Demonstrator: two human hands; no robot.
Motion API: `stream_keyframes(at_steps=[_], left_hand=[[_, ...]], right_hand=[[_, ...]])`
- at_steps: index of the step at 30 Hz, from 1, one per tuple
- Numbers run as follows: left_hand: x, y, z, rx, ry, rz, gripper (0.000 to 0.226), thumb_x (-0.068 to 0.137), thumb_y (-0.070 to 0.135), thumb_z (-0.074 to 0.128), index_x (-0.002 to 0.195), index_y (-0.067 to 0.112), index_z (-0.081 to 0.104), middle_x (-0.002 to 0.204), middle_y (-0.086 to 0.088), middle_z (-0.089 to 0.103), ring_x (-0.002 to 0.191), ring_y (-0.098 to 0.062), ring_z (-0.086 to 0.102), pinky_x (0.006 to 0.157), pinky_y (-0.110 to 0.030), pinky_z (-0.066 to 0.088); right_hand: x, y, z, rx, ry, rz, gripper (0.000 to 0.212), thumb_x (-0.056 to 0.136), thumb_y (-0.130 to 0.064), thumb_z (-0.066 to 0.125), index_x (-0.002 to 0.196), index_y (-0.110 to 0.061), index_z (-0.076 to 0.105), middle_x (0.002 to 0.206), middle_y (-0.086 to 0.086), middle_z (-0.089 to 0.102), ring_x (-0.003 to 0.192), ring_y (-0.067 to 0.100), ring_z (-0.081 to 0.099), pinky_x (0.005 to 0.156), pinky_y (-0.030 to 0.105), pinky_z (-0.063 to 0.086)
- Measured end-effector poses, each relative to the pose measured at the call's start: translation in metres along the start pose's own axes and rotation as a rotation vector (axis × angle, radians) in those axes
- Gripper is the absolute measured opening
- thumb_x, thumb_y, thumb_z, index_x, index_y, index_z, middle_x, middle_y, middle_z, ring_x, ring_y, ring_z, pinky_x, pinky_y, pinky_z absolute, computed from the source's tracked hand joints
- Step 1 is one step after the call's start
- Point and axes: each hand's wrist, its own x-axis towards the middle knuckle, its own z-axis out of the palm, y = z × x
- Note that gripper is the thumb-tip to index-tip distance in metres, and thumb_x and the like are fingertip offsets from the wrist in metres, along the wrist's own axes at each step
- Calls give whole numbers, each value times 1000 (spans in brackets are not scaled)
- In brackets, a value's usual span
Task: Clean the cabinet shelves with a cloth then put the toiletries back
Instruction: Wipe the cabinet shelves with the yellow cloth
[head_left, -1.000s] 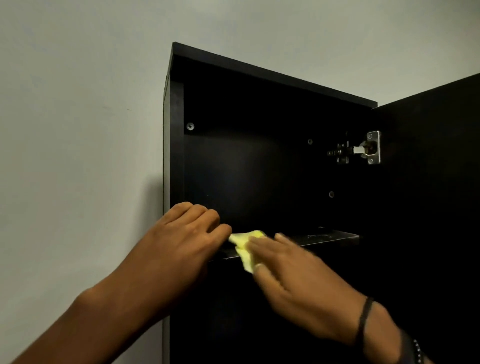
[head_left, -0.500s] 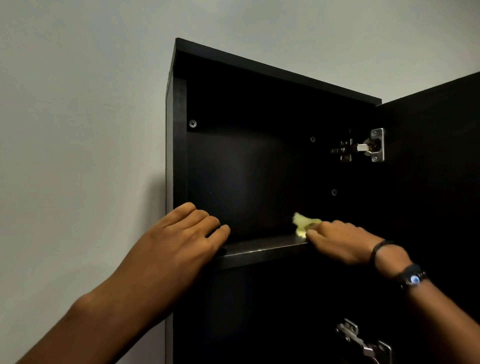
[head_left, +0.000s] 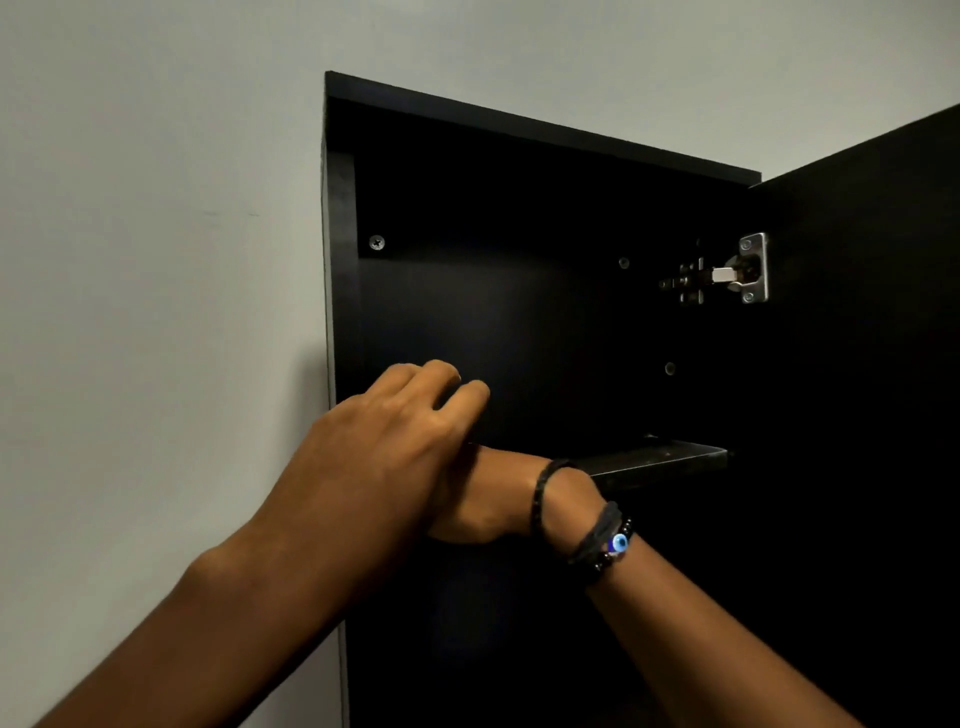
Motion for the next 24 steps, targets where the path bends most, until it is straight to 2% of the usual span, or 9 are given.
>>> stream_keyframes(at_steps=[1,3,5,8,10,12,16,21,24], left_hand=[[3,2,1,-9,5,-15,60,52,11,86,107,15,65,99,-5,67,86,-22,67,50,-25,51],[8,6,6,-30,18,-40,51,60,8,75,110,14,63,101,-6,66,87,-23,65,50,-27,51],[14,11,15,-52,26,-55,45,68,16,65,113,13,61,102,-7,64,88,-25,64,52,-31,53],[27,21,32,-133,-4,-74,34,88,32,43,119,21,53,107,0,60,92,-19,59,63,-34,54],[38,26,46,-209,-17,-102,33,96,38,31,124,26,46,112,6,55,99,-15,54,75,-34,52],[46,28,60,-257,-69,-103,34,97,43,27,125,29,42,115,8,52,104,-12,50,82,-33,49],[54,30,81,-284,-248,-85,35,97,47,25,120,30,43,114,6,51,107,-15,47,88,-36,46],[53,29,90,-338,-387,-54,32,98,44,24,112,28,48,106,5,48,101,-14,44,92,-35,42],[55,28,92,-379,-443,-79,32,98,42,25,115,26,47,108,2,49,101,-16,44,95,-38,41]], right_hand=[[0,4,0,-15,-5,2,29,99,-11,40,95,6,64,94,18,62,60,3,32,59,17,29],[-5,13,-2,-31,5,47,32,97,-10,41,69,-11,56,74,3,56,55,6,34,53,16,35],[-15,34,-9,-74,38,162,32,95,-19,42,64,-18,48,68,-2,49,59,10,45,56,20,39],[-33,78,-23,-141,70,474,34,92,-38,40,95,-11,62,98,12,63,90,28,62,75,34,47],[-51,108,-34,-229,47,635,38,95,-35,38,110,-8,60,119,16,58,110,33,56,85,33,42],[-67,137,-44,-281,19,753,39,96,-33,38,118,-7,57,130,14,52,117,35,50,92,35,41],[-68,165,-52,-224,69,837,37,93,-33,44,111,-6,60,122,16,58,110,32,55,82,32,41],[-58,169,-41,-219,87,827,35,90,-31,44,109,-8,62,121,14,59,109,31,56,85,33,42],[-58,167,-47,-167,95,843,24,91,-32,44,91,-13,58,101,10,59,90,26,56,77,32,43]])
